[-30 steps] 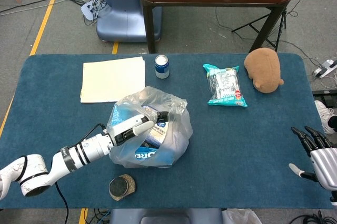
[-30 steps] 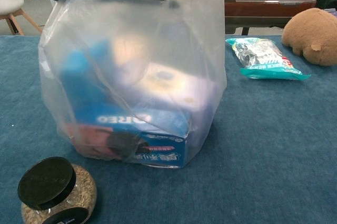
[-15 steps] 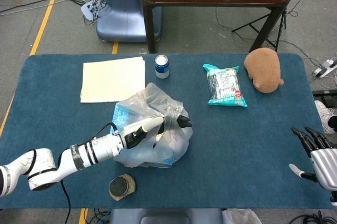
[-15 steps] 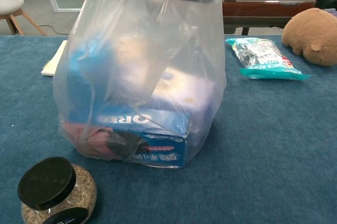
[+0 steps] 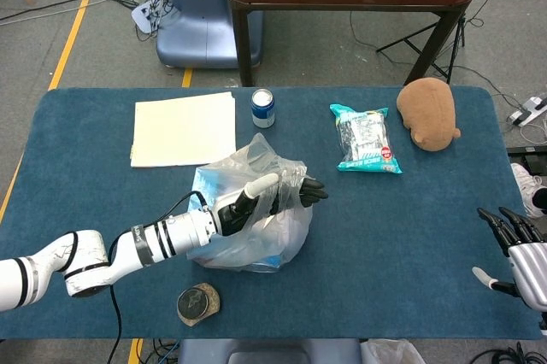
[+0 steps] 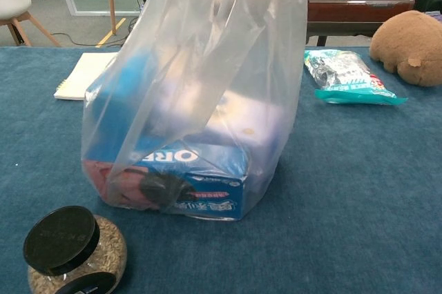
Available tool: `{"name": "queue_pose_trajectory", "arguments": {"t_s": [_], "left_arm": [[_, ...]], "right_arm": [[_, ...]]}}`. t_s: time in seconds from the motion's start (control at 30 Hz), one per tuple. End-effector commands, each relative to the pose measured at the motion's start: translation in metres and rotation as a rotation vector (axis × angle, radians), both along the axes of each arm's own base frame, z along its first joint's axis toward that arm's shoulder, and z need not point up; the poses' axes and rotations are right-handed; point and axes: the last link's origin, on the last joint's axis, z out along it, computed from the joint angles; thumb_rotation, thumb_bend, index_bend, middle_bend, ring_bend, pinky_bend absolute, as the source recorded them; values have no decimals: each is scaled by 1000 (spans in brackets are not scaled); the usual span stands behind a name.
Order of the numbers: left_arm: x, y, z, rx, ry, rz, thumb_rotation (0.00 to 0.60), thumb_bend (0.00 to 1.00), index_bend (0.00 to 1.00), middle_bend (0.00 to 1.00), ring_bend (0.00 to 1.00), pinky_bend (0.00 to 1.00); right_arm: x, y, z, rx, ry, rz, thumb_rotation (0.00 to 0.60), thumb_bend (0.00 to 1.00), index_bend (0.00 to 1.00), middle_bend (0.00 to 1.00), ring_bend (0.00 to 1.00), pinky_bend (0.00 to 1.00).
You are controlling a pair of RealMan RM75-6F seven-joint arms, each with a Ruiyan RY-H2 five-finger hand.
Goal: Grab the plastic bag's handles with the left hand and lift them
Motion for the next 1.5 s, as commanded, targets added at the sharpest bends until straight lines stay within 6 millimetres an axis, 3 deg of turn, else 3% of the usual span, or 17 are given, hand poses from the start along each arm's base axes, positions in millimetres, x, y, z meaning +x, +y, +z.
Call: {"name": "queue_pose_trajectory", "arguments": {"t_s": [0.03,0.2,0.43,0.5,0.67,0.9,1.0,1.3,1.5], "left_arm": [[5,1,1,-61,-29,37,56,218,130,107,71,117],[11,0,6,-154,-87,93,141,218,145,126,104,191],[13,1,13,-226,-128,148,387,218,218,249,268,522],[13,1,15,-233,-135,156,482,218,260,304,335,608],[12,2,19,-225,-123,177,587,218,351,428,449,751],[5,6,25,-151,-51,183,600,218,487,589,626,910],[2,8,30,-101,-19,194,600,263,575,701,727,987],[-12,3,49,94,118,178,600,517,752,932,949,1000],[-12,-2,66,177,117,187,600,569,772,974,994,1000]], "right_arm": [[0,0,0,-2,-1,0,600,171,72,193,62,143],[1,-2,0,1,-1,6,600,171,72,193,62,142],[0,0,0,-3,-2,0,600,172,72,193,62,142],[0,0,1,-4,-2,-2,600,172,72,193,62,142],[1,1,1,-6,-3,2,600,171,72,193,62,142],[1,0,0,-3,-5,3,600,171,72,193,62,142],[1,0,0,-4,-5,1,600,171,72,193,62,143],[0,0,0,-3,-8,1,600,171,72,193,62,142],[2,0,0,-2,-8,8,600,171,72,193,62,143]]}}
